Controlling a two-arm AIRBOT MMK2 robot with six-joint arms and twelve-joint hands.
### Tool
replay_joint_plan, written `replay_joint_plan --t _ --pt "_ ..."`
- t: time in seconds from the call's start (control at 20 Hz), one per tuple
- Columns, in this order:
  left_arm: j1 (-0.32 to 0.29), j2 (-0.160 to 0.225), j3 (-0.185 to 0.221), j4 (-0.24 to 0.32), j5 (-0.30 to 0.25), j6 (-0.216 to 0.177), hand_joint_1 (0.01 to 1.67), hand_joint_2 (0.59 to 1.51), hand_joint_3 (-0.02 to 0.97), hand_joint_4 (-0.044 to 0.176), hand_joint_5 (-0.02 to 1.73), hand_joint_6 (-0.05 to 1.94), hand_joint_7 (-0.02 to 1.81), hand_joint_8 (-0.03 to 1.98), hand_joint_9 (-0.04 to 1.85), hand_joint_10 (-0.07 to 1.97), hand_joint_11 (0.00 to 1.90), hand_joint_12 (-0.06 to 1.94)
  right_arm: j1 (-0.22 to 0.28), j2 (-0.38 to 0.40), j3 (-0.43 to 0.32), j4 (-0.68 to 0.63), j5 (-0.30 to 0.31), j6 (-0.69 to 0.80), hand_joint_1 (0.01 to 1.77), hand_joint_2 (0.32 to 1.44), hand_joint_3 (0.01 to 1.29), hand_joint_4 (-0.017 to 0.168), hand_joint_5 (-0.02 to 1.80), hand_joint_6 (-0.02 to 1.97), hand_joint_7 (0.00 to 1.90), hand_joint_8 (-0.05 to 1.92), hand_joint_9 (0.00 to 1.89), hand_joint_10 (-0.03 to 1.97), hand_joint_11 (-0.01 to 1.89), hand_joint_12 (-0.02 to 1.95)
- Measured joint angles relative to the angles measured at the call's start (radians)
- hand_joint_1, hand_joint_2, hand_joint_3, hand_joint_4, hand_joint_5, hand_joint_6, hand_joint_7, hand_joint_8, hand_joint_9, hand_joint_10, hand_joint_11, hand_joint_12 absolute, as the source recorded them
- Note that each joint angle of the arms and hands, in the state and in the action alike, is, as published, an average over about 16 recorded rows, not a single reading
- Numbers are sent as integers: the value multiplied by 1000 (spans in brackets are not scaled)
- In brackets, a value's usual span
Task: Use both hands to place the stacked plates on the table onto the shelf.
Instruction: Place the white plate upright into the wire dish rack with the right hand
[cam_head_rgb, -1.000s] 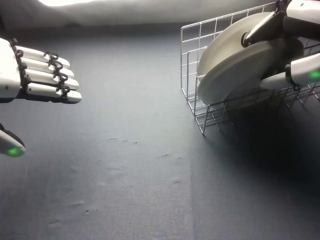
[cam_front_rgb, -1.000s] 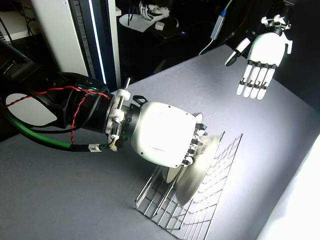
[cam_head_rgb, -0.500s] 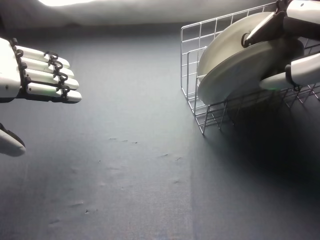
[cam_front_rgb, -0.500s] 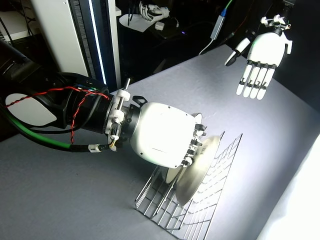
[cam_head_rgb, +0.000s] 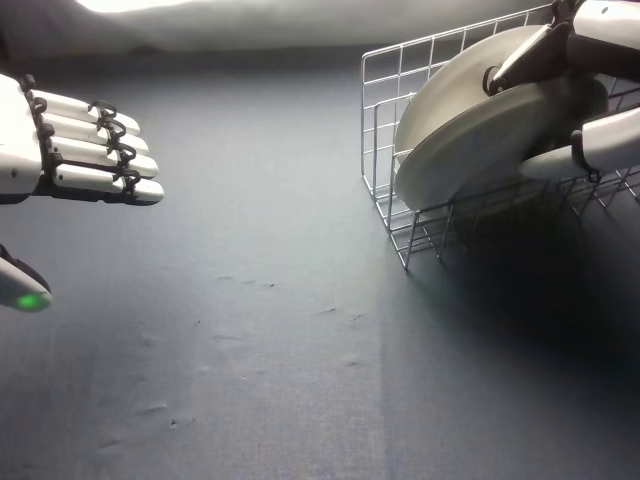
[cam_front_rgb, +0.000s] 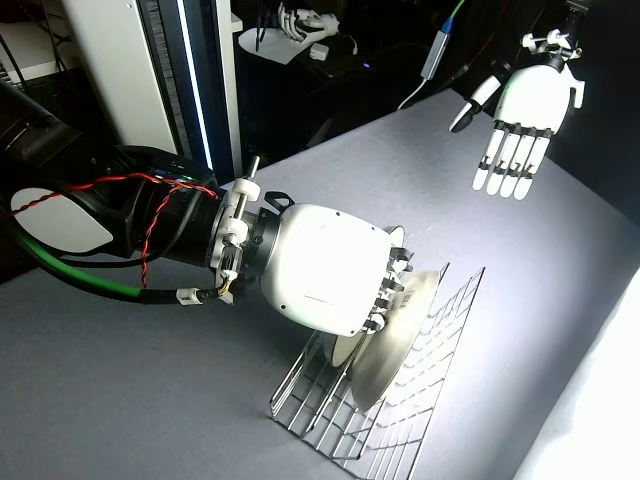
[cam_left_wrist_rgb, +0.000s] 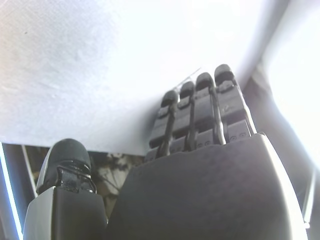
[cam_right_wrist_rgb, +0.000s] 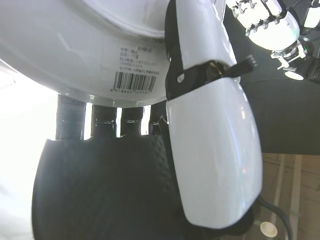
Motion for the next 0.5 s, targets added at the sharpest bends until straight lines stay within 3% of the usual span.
replay_joint_plan --t 0.5 --pt "-1 -2 0 2 0 0 21 1140 20 3 17 9 17 9 21 15 22 9 -9 3 1 -9 2 -4 1323 1016 12 -5 915 845 939 1150 999 1046 930 1381"
